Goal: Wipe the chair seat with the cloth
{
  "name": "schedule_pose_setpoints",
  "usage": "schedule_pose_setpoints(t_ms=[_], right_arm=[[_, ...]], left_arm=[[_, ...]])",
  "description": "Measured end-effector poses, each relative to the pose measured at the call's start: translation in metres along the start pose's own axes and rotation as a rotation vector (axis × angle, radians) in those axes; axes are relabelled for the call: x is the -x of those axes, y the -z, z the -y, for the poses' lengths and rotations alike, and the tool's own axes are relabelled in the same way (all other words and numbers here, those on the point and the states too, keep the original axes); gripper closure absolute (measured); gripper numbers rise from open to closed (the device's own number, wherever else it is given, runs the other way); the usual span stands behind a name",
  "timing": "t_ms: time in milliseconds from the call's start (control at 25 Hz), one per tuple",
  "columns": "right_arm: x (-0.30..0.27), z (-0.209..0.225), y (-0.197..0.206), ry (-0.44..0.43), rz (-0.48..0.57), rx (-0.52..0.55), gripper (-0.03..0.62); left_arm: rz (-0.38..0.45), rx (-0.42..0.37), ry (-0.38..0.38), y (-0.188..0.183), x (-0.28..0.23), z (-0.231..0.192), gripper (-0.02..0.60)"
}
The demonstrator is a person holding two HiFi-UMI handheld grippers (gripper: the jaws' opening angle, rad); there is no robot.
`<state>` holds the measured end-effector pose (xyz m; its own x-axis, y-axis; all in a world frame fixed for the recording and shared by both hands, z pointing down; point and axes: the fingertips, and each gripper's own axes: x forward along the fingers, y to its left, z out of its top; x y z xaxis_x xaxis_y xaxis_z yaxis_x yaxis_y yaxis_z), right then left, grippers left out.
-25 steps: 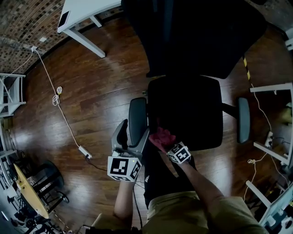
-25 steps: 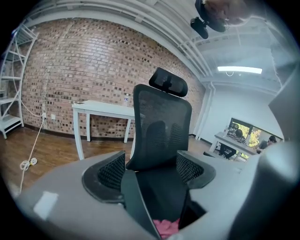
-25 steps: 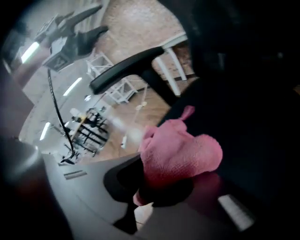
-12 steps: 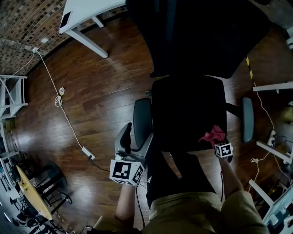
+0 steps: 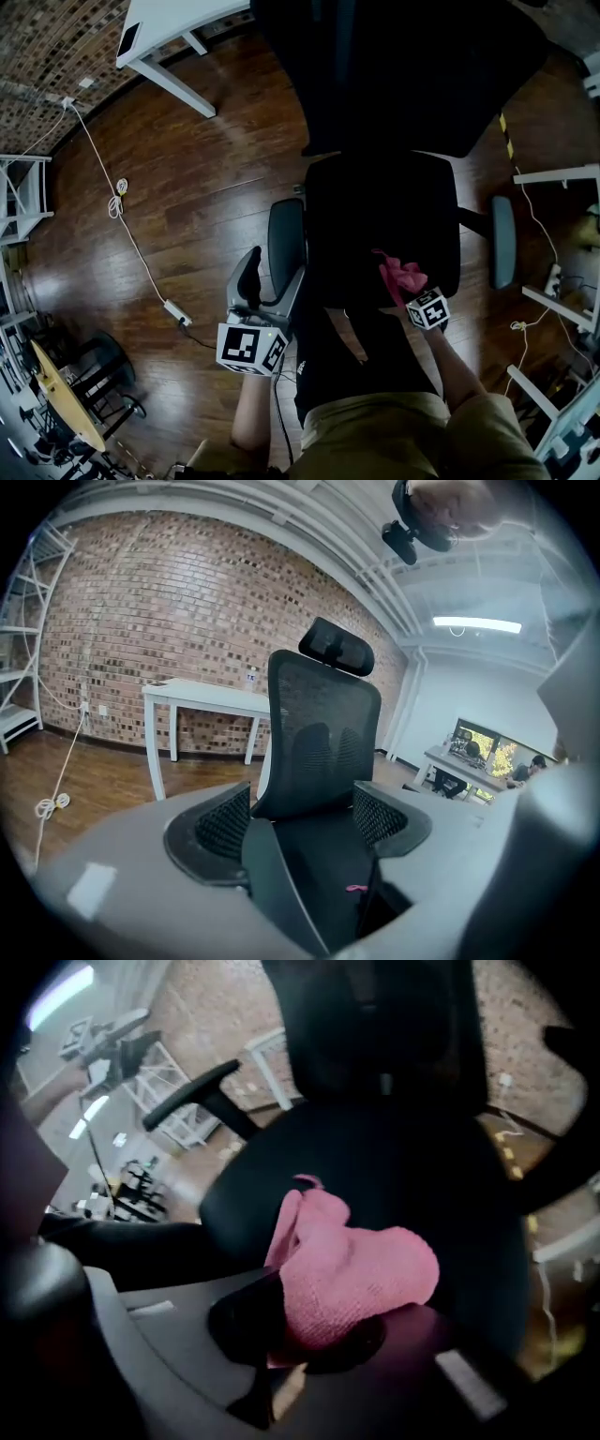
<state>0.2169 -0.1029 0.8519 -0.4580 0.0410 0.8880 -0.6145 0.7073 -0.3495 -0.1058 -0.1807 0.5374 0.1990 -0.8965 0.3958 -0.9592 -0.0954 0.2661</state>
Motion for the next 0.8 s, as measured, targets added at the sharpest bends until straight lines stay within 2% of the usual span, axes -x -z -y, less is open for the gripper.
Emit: schedule_pose_setpoints(t_ms=[80,160,240,320,360,440,560,680,800], right_arm=[[-0.041,-0.092,-0.039,-0.210,0.040,0.088,0.574],[-0.075,-0.166,-0.069,-0.349,0.034,0.170,0.574],[-0.100,-0.202,-0.077,-0.385,-0.026,0.197,0.574],[-0.111,-0.204,-0.070,-0.372,-0.068,0.165,0.573],[-0.111,-0.194,-0.064,-0.350,-0.075,0.148,0.573],[-0.102,-0.154,-0.038,-0.252,-0.121,0.134,0.572],[-0.060,-0.047,0.032,-0.025,-0.229,0.019,0.572],[0.014,0.056,0.057,0.215,-0.181,-0.110,0.574],[0.073,0.123,0.099,0.394,-0.222,-0.172,0.574]], left_arm=[[-0.004,0.007,-0.009,0.005,0.004,-0.002,0.256],[-0.009,0.004,-0.014,0.009,0.005,-0.002,0.256],[-0.017,0.002,-0.018,0.012,0.005,0.000,0.256],[-0.027,0.003,-0.024,0.016,0.007,0.001,0.256],[-0.030,0.005,-0.026,0.018,0.009,0.001,0.256],[-0.027,0.011,-0.024,0.020,0.012,-0.001,0.256],[-0.014,0.015,-0.003,0.018,0.014,0.001,0.256],[-0.011,-0.001,0.022,0.012,0.012,0.008,0.256],[-0.004,-0.009,0.041,0.015,0.006,0.015,0.256]])
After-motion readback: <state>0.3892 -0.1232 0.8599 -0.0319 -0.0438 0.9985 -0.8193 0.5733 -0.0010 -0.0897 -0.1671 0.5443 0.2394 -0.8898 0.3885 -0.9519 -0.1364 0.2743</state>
